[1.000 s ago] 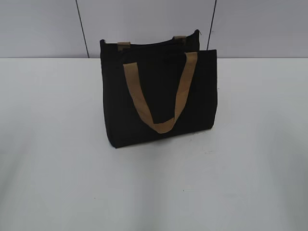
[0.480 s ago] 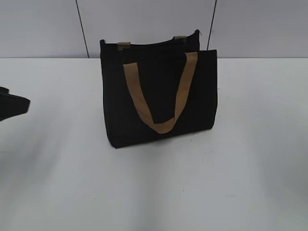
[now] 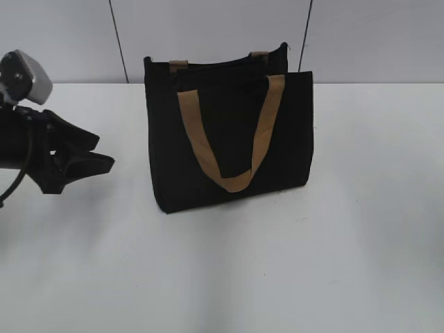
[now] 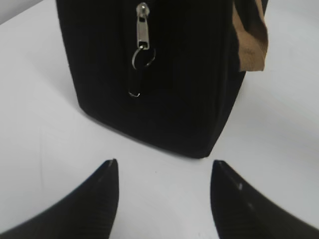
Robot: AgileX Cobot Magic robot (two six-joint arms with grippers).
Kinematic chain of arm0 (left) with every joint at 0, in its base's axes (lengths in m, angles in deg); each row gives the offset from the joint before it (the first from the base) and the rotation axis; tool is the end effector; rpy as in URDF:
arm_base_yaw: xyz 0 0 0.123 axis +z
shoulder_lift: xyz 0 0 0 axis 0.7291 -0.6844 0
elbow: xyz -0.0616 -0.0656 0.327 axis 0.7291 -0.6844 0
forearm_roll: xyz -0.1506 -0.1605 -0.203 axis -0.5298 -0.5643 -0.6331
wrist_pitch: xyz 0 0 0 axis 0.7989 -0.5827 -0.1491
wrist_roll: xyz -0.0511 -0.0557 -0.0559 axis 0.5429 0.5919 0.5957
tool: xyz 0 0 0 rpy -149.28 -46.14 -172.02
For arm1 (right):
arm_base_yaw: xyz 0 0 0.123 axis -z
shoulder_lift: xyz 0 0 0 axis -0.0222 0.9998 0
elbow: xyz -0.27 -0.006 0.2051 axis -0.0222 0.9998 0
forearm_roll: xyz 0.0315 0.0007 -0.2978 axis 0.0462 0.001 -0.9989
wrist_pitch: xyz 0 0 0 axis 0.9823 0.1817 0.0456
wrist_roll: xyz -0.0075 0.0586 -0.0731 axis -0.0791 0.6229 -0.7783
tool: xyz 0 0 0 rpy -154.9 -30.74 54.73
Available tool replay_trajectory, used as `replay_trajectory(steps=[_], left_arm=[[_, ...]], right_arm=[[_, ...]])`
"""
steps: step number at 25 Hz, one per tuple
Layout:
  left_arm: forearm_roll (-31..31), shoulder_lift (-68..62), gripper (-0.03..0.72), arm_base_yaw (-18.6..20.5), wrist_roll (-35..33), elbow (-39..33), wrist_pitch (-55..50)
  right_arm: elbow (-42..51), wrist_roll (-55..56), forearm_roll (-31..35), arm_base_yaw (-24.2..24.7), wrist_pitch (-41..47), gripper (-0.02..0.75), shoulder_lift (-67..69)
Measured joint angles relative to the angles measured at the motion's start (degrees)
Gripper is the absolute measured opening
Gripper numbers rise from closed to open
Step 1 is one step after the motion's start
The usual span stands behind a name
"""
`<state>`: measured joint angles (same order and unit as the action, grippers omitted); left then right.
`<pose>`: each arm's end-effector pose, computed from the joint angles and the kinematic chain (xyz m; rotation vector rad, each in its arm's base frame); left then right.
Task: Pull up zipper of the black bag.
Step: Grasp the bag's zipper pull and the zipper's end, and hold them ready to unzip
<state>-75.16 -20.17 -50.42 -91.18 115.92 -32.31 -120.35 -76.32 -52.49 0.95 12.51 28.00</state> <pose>0.3002 -0.0731 0.2055 1.1257 1.9443 -0.3739 0.2175 0.0362 0.4148 -0.5520 2.2059 0.2799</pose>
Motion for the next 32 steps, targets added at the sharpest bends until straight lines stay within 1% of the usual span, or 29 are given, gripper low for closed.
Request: replay_trajectory(steps=[2,3,5,7,11,15,23,25,27,29,31,32], left_arm=[[-2.8,-4.0,0.439,0.0,-6.5,2.0,-1.7],[-4.1,-6.2,0.439,0.0,-8.5,3.2,-2.4],[-6.5,-10.6,0.438,0.0,-11.2,5.7,-4.1],[-7.5,-14.5,0.438,0.0,-12.0,8.8,-6.1],[-7.9,-21.1,0.438,-0.8,-12.3,14.3,-8.4],[-7.9,-25.1,0.433,-2.6,-12.4,18.3,-8.3],[-8.2,-28.8,0.428,-6.2,-12.5,22.4,-5.3],[-8.4,-29.7,0.428,-6.6,-12.5,23.0,-4.7],[-9.9,-30.1,0.424,-6.7,-12.5,23.1,-3.9],[-11.5,-30.1,0.402,-6.8,-12.5,23.1,-2.6],[-12.3,-30.1,0.352,-6.8,-12.5,23.1,-1.8],[-12.4,-30.1,0.311,-6.8,-12.5,23.1,-1.6]], right_arm=[[-0.2,-0.8,0.5,0.0,0.1,0.362,0.2],[-0.3,-1.0,0.5,0.0,0.1,0.362,0.3],[-0.3,-1.3,0.5,0.0,0.1,0.362,0.4],[-0.3,-1.4,0.5,0.0,0.1,0.362,0.4],[-0.3,-1.4,0.5,0.0,0.1,0.362,0.4],[-0.3,-1.4,0.6,0.0,0.1,0.362,0.4],[-0.3,-1.4,0.6,0.0,0.2,0.362,0.4],[-0.3,-1.4,0.6,0.0,0.2,0.362,0.4],[-0.3,-1.4,0.6,0.0,0.2,0.362,0.4],[-0.3,-1.4,0.6,0.0,0.2,0.362,0.4],[-0.3,-1.4,0.6,0.0,0.2,0.362,0.4],[-0.3,-1.4,0.6,0.0,0.2,0.362,0.4]])
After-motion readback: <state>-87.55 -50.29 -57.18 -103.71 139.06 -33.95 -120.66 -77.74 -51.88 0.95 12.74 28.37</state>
